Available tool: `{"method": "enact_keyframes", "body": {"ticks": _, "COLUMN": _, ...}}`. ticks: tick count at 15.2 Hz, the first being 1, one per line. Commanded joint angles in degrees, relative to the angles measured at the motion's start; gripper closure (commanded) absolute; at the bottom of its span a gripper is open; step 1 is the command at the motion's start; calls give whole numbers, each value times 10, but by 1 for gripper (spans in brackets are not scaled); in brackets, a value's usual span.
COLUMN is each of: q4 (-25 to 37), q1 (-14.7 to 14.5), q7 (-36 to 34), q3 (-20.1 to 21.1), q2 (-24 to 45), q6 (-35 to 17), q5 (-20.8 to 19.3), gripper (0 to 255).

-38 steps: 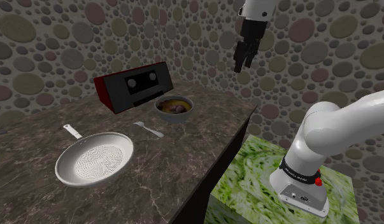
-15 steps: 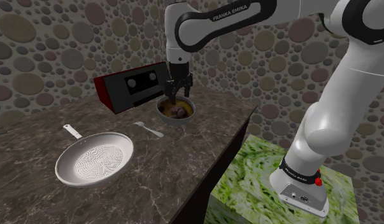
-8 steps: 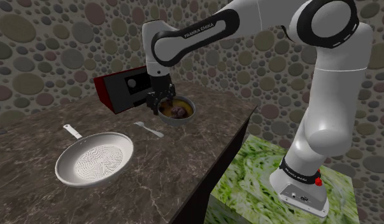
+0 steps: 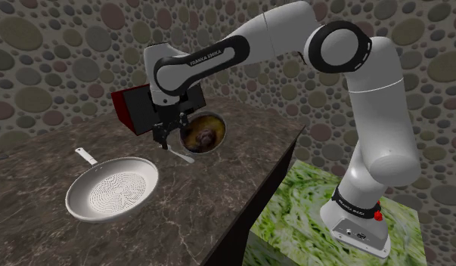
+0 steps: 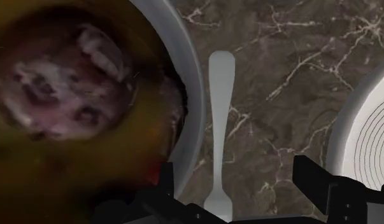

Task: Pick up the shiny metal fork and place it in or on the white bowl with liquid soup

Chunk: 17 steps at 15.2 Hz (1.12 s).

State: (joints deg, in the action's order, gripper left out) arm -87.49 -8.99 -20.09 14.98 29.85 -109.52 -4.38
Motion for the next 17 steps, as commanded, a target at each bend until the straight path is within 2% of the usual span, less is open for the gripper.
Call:
{"method": "enact_keyframes", "body": {"ticks": 1, "q4": 0, "q1": -1, "q7": -2, "q3": -2, "q2": 14, "q6": -5, "q5": -2, "gripper": 0}}
{"method": "enact_keyframes", "body": {"ticks": 6, "q4": -28, "q1": -2, "q7": -4, "q3": -4, "q2": 24, "q6": -44, "q5": -6, "gripper": 0}}
{"method": "enact_keyframes", "body": {"ticks": 14, "q4": -28, "q1": -1, "q7": -4, "q3": -3, "q2": 24, "q6": -44, "q5": -6, "gripper": 0}}
{"method": "enact_keyframes", "body": {"ticks": 15, "q4": -26, "q1": -2, "q7": -4, "q3": -3, "q2": 25, "q6": -43, "q5": -6, "gripper": 255}}
{"method": "enact_keyframes", "body": {"ticks": 17, "q4": -26, "q1": -3, "q7": -5, "q3": -3, "q2": 25, "q6": -43, "q5": -6, "gripper": 255}}
